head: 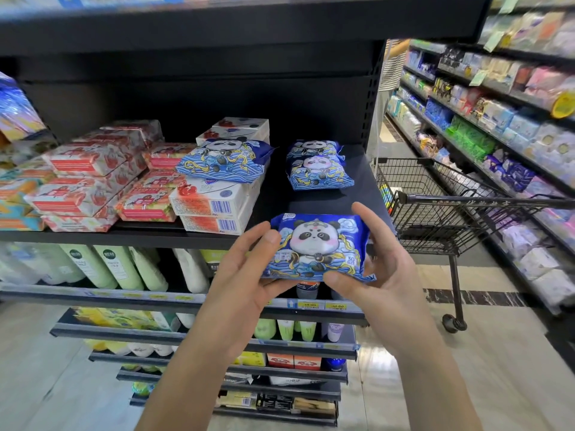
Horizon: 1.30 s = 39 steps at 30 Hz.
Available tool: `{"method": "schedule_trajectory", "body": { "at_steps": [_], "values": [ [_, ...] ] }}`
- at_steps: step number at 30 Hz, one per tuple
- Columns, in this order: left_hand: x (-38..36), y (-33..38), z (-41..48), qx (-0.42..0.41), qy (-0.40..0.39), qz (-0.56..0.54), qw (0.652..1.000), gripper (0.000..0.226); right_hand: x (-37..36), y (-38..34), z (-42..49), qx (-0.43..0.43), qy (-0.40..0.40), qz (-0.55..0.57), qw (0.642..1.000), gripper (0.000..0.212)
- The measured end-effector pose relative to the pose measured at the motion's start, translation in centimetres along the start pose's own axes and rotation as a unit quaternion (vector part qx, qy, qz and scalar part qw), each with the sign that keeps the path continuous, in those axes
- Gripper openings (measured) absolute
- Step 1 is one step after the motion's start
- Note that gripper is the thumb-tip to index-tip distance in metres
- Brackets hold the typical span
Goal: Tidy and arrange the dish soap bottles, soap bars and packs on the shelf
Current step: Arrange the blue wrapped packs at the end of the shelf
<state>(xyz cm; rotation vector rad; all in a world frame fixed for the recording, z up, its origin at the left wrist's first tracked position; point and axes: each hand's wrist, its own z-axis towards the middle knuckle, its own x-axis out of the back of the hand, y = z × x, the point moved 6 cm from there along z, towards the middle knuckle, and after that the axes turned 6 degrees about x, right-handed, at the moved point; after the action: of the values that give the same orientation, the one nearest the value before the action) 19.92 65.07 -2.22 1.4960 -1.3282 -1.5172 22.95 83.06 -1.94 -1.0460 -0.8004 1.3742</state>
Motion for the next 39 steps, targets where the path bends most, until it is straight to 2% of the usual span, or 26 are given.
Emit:
{"method": "schedule_trajectory", "body": {
  "at_steps": [4,6,9,11,14,19,21,22,25,27,28,29,33,39],
  "values": [
    [0.2,-0.1,0.4,-0.016,0.023,0.003,1.000,0.060,-0.3,0.4,0.2,0.048,-0.035,-0.008,0.998,0.093],
    [0.3,0.1,0.6,-0.031,0.031,0.014,0.999,0.063,0.0,0.1,0.4,0.091,-0.048,-0.085,0.991,0.090],
    [0.5,0.4,0.7,-0.051,0.040,0.035,0.997,0.063,0.4,-0.6,0.8,0.169,-0.083,-0.291,0.938,0.086],
    [0.4,0.5,0.9,-0.056,0.038,0.048,0.997,0.061,0.3,-1.0,1.4,0.199,-0.106,-0.376,0.899,0.083],
    [0.2,0.9,1.5,-0.069,0.036,0.075,0.994,0.058,0.5,-1.5,2.4,0.210,-0.106,-0.405,0.884,0.079],
    [-0.1,2.0,3.3,-0.116,0.030,0.177,0.977,0.053,1.8,-3.0,4.9,0.199,-0.080,-0.358,0.909,0.075],
    [0.1,1.8,4.0,-0.143,0.026,0.257,0.955,0.046,2.3,-3.7,6.4,0.184,-0.066,-0.339,0.920,0.073],
    [0.3,1.6,4.4,-0.156,0.030,0.321,0.934,0.047,2.5,-4.1,7.4,0.181,-0.056,-0.332,0.924,0.071],
    [0.6,0.7,5.8,-0.212,0.040,0.528,0.821,0.056,2.6,-5.1,10.6,0.167,-0.022,-0.315,0.934,0.070],
    [0.5,-0.2,7.0,-0.244,0.029,0.609,0.754,0.059,1.8,-5.3,13.0,0.151,-0.019,-0.300,0.942,0.072],
    [0.6,-0.5,7.5,-0.256,0.029,0.632,0.731,0.058,1.3,-5.2,14.4,0.140,-0.022,-0.291,0.946,0.073],
    [0.8,-0.7,7.8,-0.263,0.034,0.640,0.721,0.056,0.6,-5.0,15.8,0.131,-0.027,-0.286,0.949,0.073],
    [1.1,-0.8,8.1,-0.296,0.052,0.607,0.736,0.049,-3.0,-3.8,21.4,0.121,-0.060,-0.297,0.945,0.076],
    [1.3,-1.2,8.4,-0.320,0.069,0.601,0.729,0.046,-8.3,-2.1,26.9,0.083,-0.133,-0.321,0.934,0.077]
  ]
}}
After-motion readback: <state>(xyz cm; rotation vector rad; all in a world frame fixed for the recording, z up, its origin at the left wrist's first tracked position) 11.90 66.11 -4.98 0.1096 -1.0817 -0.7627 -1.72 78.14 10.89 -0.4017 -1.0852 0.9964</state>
